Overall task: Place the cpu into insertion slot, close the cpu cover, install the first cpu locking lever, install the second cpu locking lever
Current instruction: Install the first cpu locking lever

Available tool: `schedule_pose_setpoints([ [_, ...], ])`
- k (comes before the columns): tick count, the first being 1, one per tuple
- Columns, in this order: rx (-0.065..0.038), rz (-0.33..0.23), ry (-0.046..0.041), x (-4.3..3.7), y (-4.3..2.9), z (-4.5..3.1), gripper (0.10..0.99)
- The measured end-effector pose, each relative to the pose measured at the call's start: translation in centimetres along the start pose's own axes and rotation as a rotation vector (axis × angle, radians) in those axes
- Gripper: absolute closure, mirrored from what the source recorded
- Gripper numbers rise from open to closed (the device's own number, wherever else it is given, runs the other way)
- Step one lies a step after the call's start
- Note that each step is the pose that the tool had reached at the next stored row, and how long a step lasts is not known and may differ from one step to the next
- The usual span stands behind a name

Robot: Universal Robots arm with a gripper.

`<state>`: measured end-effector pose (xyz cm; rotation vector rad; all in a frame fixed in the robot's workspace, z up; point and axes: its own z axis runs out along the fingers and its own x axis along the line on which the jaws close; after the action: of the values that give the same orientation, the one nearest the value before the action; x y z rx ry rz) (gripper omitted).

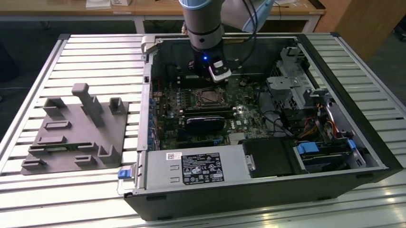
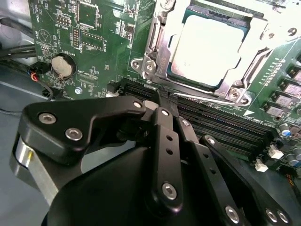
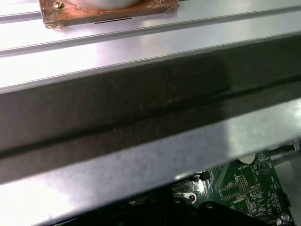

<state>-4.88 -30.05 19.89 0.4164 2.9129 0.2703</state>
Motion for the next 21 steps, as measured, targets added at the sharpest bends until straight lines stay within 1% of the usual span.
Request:
schedule_pose_setpoints([
  [2,-0.001,0.0,-0.0021,0.21,-0.08,0.11,0.98],
  [7,-0.002,-0.001,-0.0062,0.27,-0.21,0.34,0.98],
  [14,-0.002,-0.002,-0.0086,0.17,-0.52,0.38,0.98],
  [21,-0.002,-0.002,-0.0091,0.17,-0.55,0.37,0.98],
])
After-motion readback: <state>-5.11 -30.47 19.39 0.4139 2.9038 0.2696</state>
